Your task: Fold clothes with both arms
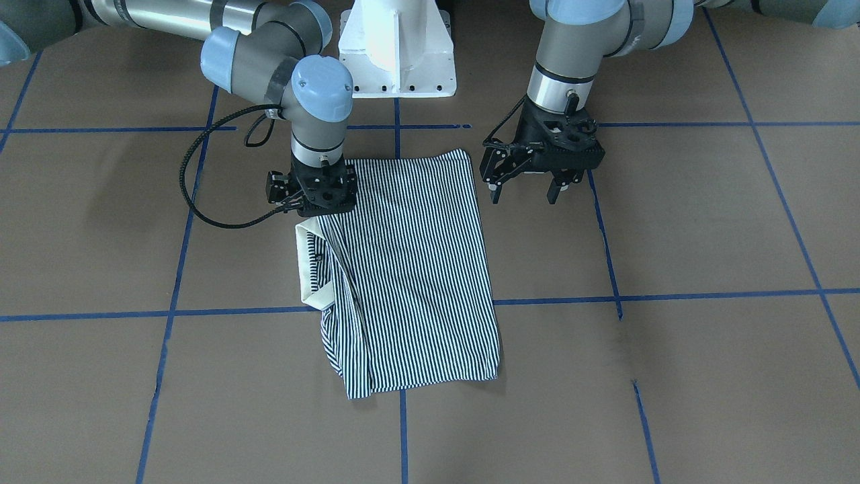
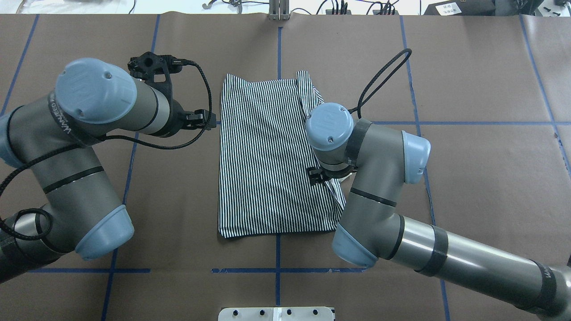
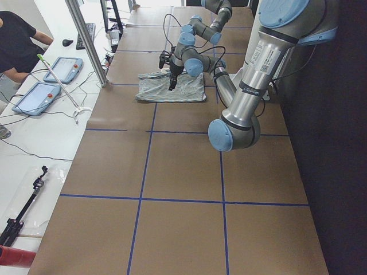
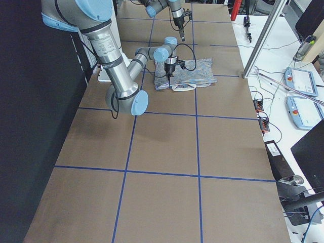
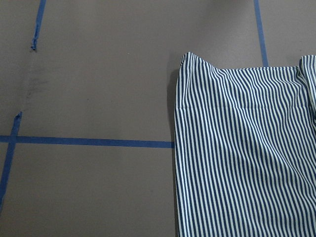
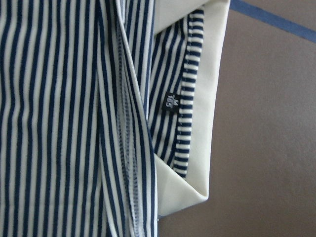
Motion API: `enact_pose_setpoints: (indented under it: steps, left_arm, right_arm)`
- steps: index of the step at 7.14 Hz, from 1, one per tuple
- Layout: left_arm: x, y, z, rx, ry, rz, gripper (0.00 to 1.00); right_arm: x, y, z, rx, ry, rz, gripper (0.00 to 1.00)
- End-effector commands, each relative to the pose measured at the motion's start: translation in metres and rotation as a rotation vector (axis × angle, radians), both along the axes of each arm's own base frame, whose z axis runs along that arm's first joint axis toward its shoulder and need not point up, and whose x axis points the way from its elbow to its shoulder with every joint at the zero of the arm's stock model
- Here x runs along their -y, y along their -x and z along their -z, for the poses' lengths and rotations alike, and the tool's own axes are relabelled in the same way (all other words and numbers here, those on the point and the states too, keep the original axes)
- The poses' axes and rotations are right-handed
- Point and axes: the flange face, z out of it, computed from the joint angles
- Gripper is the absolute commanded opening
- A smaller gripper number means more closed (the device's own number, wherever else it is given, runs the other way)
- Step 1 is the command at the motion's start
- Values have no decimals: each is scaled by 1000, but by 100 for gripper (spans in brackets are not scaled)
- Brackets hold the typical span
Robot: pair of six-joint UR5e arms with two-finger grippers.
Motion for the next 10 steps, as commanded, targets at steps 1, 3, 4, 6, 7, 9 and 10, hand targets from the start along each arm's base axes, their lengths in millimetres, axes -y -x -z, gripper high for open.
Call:
enact_pose_setpoints:
  steps: [1,3,4,6,7,9,10]
  left_arm:
    - [1,-1,-1,2,3,0,100]
    - [1,-1,-3,5,3,-1,100]
    - [1,-1,-3,5,3,-1,100]
    - [1,-2,-3,5,3,-1,100]
    - [1,-2,-3,5,3,-1,100]
    - [2,-2,-3,6,2,-1,100]
    - [2,-2,-3,6,3,0,100]
  right_arm:
    - [14,21,-5,-13,2,2,100]
    - [14,23,-8,-20,12,6,100]
    - [16,21,-10,-25,13,6,100]
    - [21,16,-14,-32,15,-1,100]
    - [21,15,-19,-38,18,0,100]
    - [25,11,-23,-44,21,-7,100]
    - [30,7,-26,-47,25,-16,100]
